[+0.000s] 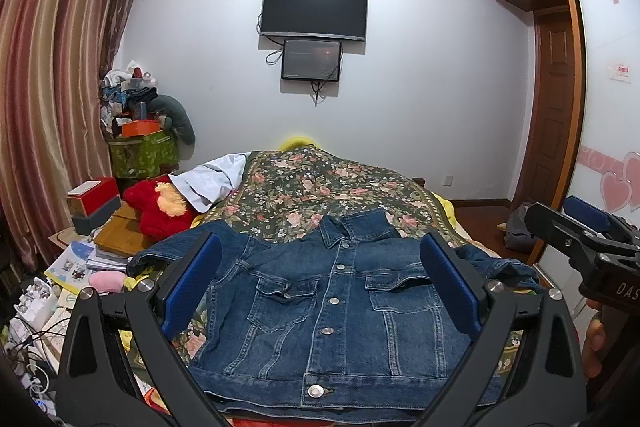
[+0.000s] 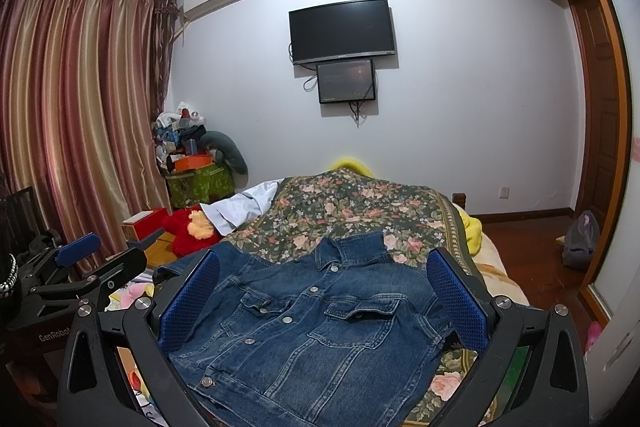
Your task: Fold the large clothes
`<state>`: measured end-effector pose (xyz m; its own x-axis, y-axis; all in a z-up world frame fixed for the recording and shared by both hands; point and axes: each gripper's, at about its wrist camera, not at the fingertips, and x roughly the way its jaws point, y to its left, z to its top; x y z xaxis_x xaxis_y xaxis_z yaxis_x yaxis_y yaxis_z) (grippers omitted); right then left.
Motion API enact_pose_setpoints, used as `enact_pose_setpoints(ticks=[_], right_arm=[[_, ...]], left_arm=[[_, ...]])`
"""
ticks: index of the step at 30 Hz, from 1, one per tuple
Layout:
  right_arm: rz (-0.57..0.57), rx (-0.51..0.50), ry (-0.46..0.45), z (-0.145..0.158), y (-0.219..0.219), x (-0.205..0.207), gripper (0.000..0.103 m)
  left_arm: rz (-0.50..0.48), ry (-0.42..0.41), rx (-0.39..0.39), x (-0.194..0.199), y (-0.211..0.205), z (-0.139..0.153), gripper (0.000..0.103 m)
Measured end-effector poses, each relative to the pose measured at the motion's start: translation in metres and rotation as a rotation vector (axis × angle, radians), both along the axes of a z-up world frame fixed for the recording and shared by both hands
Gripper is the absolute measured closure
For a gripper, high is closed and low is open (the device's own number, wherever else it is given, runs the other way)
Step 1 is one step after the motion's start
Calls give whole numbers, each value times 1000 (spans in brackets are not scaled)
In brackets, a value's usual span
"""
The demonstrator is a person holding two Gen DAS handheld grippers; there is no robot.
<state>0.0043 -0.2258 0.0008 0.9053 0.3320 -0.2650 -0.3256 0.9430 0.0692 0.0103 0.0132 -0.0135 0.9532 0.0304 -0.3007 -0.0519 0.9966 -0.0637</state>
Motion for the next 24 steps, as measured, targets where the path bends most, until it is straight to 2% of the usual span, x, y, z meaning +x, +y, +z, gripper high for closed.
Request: enact_pose_setpoints(ticks=[5, 8, 13, 17, 20, 24], right_arm=[[-1, -11, -5, 1, 6, 10, 0], [-1, -7, 3, 0, 14, 25, 0], [-4, -9, 75, -6, 29, 71, 0], [-35, -31, 134, -14, 38, 113, 0], [-51, -50, 185, -25, 46, 147, 0], [-81, -79, 249, -45, 54, 194, 0]], left_arm=[[18, 10, 5, 12, 10, -3, 3], [66, 20, -10, 24, 22, -6, 3], [110, 56, -50, 51, 57, -11, 3], [187, 91, -59, 79, 94, -19, 3], [227, 159, -65, 106, 125, -34, 3], [271, 297, -115, 147, 170, -67, 3]])
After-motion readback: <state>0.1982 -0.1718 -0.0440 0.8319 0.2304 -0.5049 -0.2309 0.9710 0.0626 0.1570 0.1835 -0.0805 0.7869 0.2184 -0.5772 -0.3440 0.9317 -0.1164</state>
